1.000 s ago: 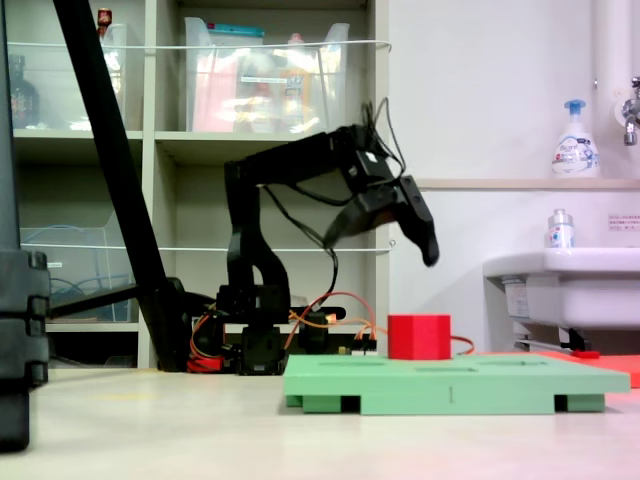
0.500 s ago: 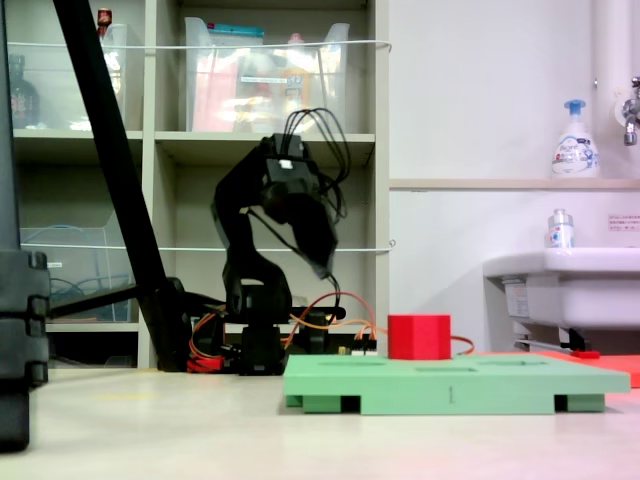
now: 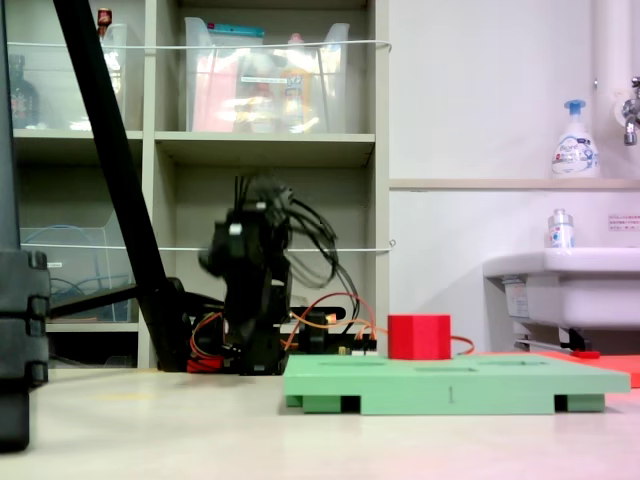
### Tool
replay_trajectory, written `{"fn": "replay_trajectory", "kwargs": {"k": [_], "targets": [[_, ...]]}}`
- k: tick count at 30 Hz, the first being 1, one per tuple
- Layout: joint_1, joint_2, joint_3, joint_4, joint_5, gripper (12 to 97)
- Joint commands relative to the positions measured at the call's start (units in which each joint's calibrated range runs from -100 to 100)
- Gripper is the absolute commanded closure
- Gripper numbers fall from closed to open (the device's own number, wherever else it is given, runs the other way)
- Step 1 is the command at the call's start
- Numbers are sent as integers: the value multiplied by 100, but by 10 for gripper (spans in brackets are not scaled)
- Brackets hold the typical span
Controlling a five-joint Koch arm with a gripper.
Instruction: Put the octagonal pillar block into the corresponding hole
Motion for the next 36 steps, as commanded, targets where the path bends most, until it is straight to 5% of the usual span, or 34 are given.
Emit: {"fn": "replay_trajectory", "kwargs": {"k": [1, 5, 13, 20, 36], "targets": [[49, -82, -624, 1672, -171, 424], [205, -82, -2548, 3733, -317, 426], [190, -82, -3097, 3290, -562, 453], [176, -82, -3097, 2259, -552, 613], [171, -82, -3097, 2308, -547, 601]]}}
